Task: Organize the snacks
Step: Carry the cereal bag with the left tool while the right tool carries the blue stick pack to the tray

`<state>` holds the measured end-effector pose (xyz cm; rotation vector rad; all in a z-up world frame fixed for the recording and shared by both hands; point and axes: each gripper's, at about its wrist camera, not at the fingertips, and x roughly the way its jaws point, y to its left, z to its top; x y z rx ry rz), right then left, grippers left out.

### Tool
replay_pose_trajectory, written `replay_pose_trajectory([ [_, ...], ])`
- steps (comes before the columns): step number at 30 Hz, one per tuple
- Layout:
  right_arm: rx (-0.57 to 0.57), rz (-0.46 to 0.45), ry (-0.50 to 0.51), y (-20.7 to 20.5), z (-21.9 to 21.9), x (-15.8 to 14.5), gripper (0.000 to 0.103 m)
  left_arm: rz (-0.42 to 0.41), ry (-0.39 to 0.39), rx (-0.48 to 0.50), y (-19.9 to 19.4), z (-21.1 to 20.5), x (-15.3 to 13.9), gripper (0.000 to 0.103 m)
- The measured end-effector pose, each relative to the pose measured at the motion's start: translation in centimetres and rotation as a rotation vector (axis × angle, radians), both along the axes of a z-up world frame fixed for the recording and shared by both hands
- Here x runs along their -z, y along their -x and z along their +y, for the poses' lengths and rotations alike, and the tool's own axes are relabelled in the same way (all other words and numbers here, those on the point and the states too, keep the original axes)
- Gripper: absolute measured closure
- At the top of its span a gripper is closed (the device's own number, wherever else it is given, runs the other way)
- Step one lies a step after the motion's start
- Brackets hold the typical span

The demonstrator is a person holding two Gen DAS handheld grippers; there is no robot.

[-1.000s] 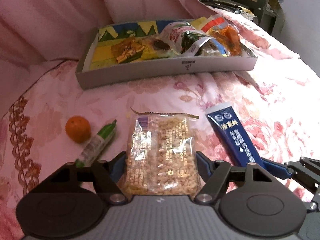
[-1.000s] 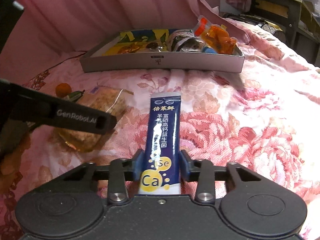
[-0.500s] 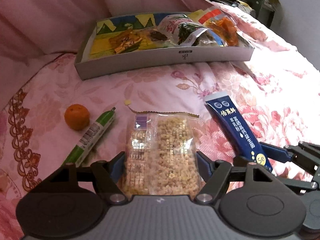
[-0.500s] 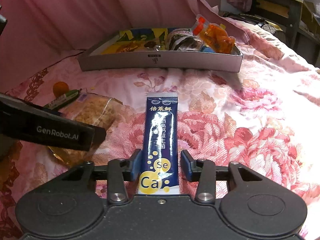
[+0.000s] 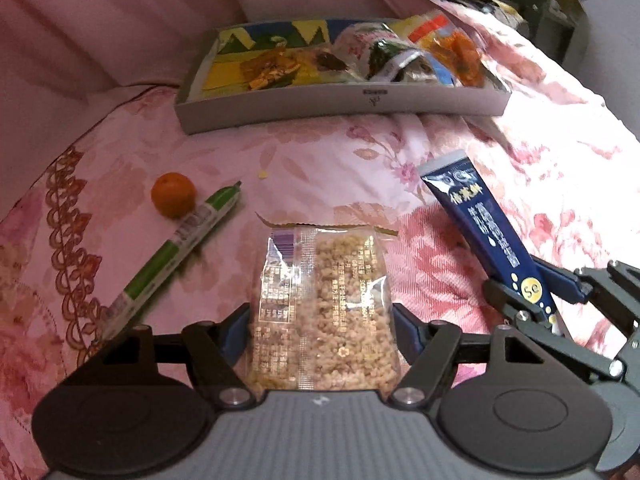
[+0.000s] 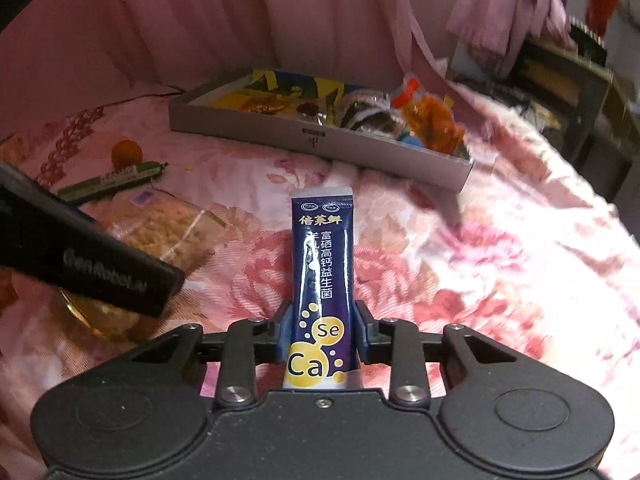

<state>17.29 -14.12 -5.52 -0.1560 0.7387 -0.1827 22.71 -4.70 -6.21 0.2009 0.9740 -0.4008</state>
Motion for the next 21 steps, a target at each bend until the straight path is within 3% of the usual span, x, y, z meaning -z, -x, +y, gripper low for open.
replay_pose_trajectory([
  [9,-0.038,-0.067,0.147,1.2,0.9,-0.6,0.071,-0.042,0.101,-0.062,0.5,1.3,-2.0,0.028],
  [21,-0.031,-0.191,0.190,0.9,0.6,-2.9,0.071,-0.158,0.217,-0.146,-1.2,2.7,-5.1,0.027],
])
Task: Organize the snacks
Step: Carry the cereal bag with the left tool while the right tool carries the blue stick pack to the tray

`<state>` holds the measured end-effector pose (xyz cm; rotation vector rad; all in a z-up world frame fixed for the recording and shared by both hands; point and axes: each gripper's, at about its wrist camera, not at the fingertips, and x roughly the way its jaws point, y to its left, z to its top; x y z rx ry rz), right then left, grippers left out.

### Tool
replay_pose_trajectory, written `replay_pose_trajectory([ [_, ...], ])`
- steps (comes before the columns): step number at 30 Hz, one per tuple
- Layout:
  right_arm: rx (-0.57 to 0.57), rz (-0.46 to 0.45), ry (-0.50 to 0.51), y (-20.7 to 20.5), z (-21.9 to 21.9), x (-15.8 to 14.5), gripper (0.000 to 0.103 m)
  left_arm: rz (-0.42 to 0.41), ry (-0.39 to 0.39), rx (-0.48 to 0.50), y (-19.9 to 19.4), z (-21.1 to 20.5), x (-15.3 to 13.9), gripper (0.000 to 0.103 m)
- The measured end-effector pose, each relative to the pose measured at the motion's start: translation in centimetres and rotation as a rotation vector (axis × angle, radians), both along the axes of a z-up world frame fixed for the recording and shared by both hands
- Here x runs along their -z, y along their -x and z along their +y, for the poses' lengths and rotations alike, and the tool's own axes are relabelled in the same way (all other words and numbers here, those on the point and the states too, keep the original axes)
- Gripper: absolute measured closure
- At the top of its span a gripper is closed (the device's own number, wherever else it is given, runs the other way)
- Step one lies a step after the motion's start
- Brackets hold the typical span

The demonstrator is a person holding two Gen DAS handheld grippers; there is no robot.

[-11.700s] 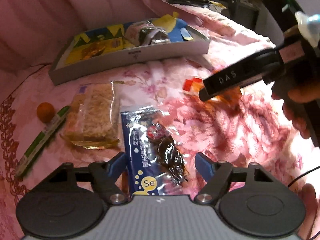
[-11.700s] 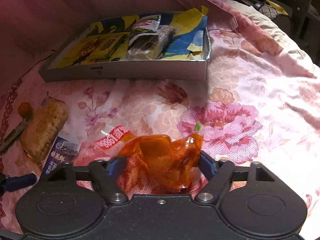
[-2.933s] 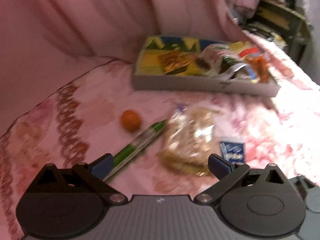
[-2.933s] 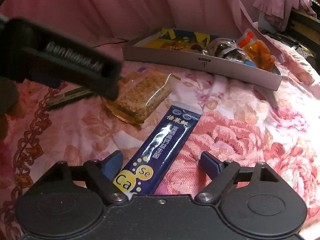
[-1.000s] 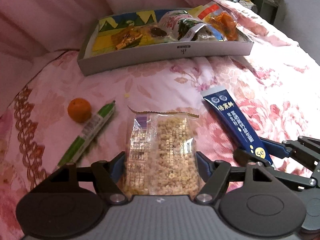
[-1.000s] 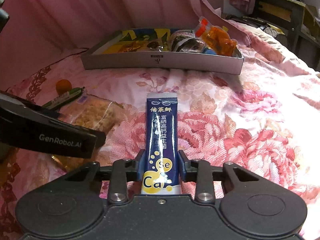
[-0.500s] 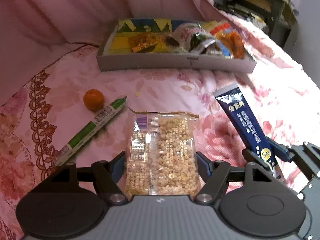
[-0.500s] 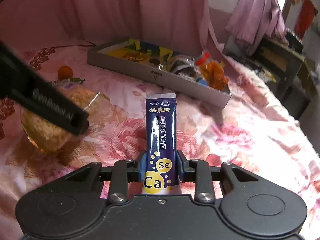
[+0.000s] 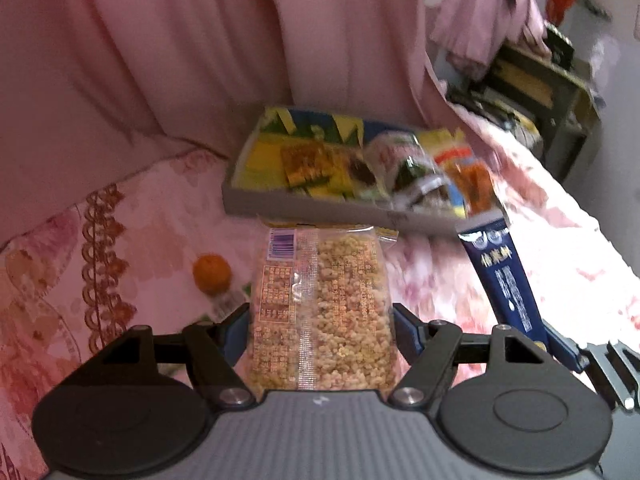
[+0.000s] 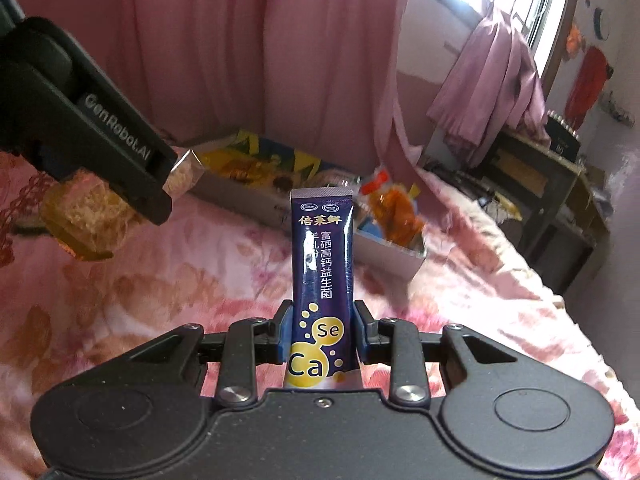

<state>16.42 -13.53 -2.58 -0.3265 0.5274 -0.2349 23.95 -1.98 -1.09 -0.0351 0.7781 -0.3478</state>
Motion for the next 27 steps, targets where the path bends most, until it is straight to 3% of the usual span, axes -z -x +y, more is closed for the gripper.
replay_pose_trajectory([
  [14,-0.043,-0.124,0.101,-8.0,-1.7,-2.4,0.071,-0.173,0.073,-0.088,-7.6,-1.0,-2.7,0.027],
  [27,0.051,-0.190,-0.010,-17.0,-5.6,-2.8,0.071,-0.211,0.153,-0.090,-15.1,-1.9,-1.1,0.027],
])
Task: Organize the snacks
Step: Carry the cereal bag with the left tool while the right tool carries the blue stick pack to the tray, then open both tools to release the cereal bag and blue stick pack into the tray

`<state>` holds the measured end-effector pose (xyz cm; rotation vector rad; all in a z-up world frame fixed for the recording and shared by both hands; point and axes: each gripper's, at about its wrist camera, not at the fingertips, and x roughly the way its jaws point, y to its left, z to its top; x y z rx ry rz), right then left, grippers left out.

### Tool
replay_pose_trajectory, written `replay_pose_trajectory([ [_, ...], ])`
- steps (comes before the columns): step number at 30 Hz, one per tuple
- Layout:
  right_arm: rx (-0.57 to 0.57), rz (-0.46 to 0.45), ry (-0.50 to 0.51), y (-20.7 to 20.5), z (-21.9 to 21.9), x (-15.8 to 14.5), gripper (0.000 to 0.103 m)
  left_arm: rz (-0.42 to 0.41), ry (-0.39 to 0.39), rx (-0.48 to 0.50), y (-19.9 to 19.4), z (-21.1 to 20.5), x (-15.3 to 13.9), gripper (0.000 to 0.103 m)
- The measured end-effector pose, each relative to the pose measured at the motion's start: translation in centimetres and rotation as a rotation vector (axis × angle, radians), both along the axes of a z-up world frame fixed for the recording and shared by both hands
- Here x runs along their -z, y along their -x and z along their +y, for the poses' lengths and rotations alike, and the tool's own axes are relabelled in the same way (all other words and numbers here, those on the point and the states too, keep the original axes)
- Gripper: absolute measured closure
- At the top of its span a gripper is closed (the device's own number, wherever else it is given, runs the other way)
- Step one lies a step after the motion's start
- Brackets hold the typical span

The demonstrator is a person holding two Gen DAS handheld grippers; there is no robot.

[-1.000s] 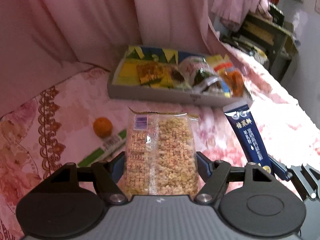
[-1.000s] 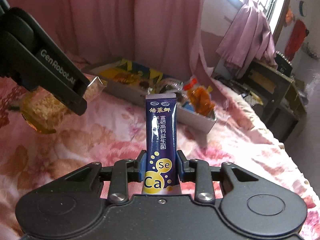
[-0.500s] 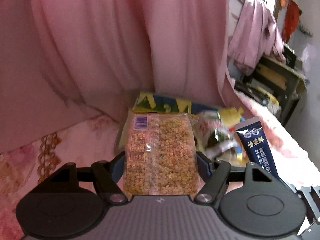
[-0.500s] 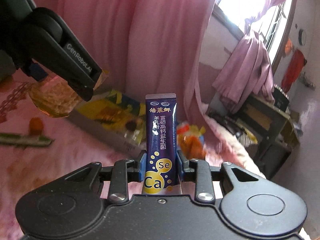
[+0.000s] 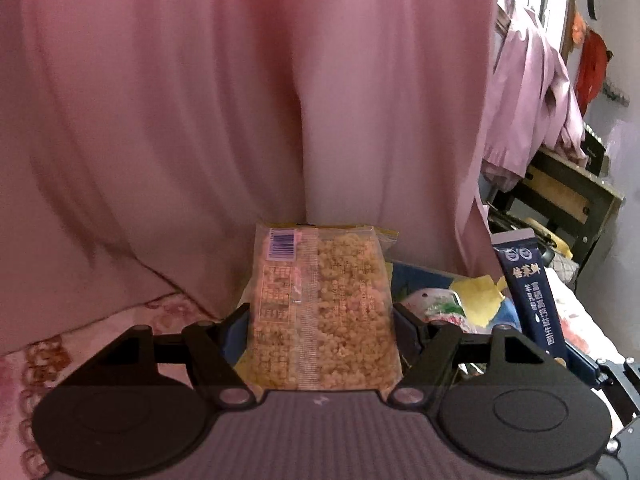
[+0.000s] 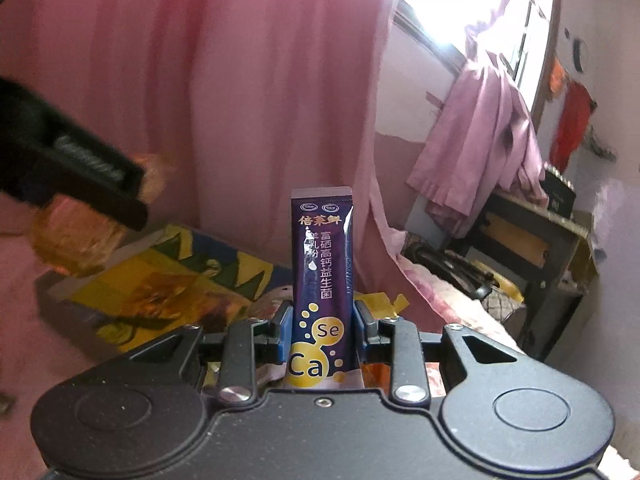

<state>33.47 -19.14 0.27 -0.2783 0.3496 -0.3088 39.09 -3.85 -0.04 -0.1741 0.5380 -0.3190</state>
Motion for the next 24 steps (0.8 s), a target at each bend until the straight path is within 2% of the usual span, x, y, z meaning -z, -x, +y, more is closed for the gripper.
replay_pose_trajectory([
  [5,0.017,0.017,-0.046,-2.3,-1.0,0.7,0.071,0.013,0.046,0.015,-2.1,0.4,1.5,0.027],
  [11,-0.048,0.061,-0.055,-4.2,0.8,1.5,0.071,0.087,0.041,0.012,-3.7,0.8,3.8,0.027],
  [16,-0.085,0.125,-0.021,-5.6,2.5,3.2,0.071,0.154,0.007,0.022,-4.8,0.4,5.1,0.027],
  [22,-0.084,0.156,-0.017,-6.4,2.7,3.9,0.070,0.199,-0.006,0.036,-5.2,-0.2,6.3,0.027],
  [24,-0.079,0.167,-0.022,-6.6,2.6,4.0,0.069,0.194,-0.034,0.035,-5.3,-0.7,6.3,0.027],
])
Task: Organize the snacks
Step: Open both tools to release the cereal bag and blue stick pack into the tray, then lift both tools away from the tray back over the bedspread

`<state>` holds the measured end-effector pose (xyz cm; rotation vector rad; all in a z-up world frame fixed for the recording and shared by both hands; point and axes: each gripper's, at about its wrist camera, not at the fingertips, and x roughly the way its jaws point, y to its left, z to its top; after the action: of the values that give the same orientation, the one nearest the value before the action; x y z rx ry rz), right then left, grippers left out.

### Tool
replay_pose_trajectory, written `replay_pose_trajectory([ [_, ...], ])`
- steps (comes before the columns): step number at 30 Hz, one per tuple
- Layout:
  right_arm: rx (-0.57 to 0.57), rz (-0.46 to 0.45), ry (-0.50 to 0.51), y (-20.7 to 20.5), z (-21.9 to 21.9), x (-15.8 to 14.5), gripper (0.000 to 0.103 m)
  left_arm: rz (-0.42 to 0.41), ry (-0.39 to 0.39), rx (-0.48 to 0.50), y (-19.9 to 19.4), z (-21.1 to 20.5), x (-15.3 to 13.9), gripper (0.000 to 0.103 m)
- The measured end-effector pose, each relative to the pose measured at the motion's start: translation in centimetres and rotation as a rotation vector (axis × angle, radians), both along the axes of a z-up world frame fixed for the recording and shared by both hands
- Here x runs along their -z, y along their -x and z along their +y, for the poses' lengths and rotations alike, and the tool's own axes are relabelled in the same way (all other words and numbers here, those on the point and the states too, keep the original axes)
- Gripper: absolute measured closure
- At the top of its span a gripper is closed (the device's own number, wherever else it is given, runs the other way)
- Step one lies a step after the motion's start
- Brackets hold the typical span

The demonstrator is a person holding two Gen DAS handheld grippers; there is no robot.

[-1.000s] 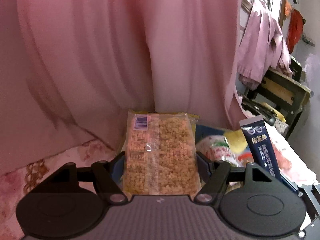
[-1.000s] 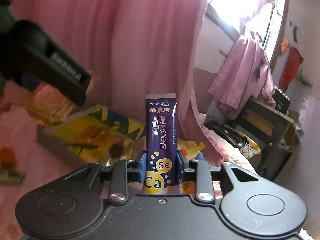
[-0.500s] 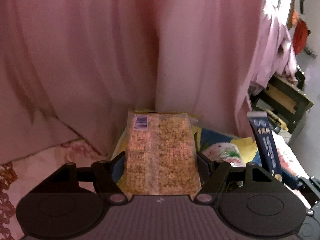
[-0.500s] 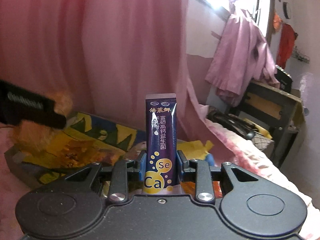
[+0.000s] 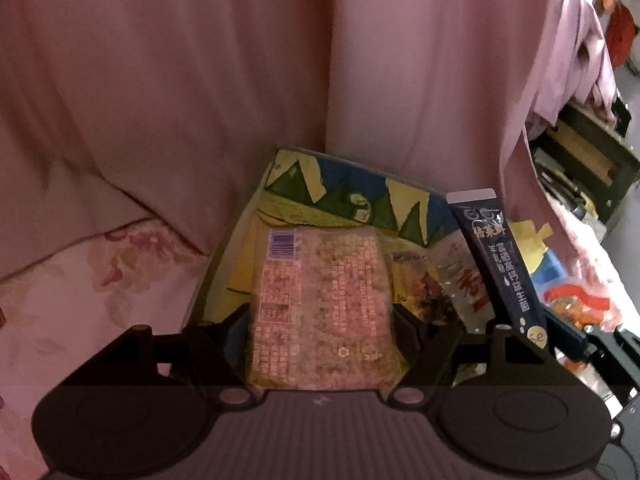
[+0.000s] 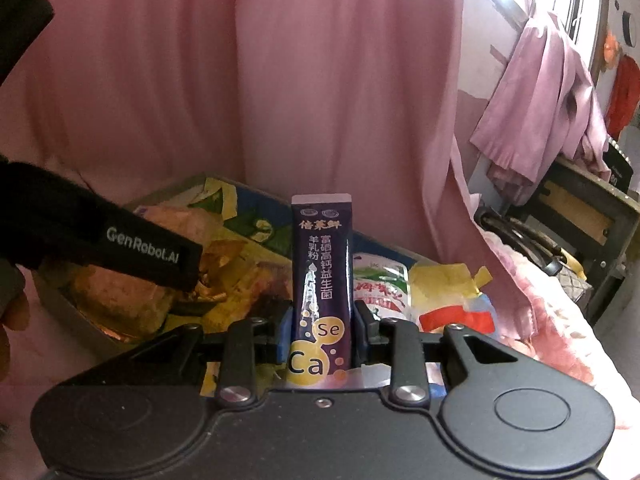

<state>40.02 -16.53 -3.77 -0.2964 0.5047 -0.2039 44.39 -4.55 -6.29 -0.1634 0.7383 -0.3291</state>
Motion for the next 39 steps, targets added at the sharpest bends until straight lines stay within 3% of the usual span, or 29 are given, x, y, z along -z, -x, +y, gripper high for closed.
replay_pose_trajectory([
  [5,0.006,0.046,-0.005,-0.4,-0.3,0.6,0.065,0.015,-0.021,0.007,0.2,-0.1,0.0,0.027],
  [9,0.015,0.039,-0.003,-0.2,-0.4,0.2,0.045,0.035,0.005,-0.003,-0.1,-0.2,-0.1,0.019],
  [14,0.040,-0.001,-0.038,1.6,-1.2,-1.4,0.028,0.049,0.039,-0.024,0.3,0.4,-1.3,0.016],
  [24,0.108,-0.189,-0.157,7.8,-3.5,-7.1,0.004,-0.100,-0.019,-0.075,5.6,1.2,-7.6,0.001],
  [33,0.105,-0.329,-0.255,15.5,-4.9,-10.6,0.001,-0.250,-0.069,-0.169,13.8,2.2,-11.5,0.000],
  [39,0.082,-0.350,-0.292,19.9,-4.5,-11.6,0.001,-0.307,-0.116,-0.232,19.8,3.4,-12.0,0.000],
])
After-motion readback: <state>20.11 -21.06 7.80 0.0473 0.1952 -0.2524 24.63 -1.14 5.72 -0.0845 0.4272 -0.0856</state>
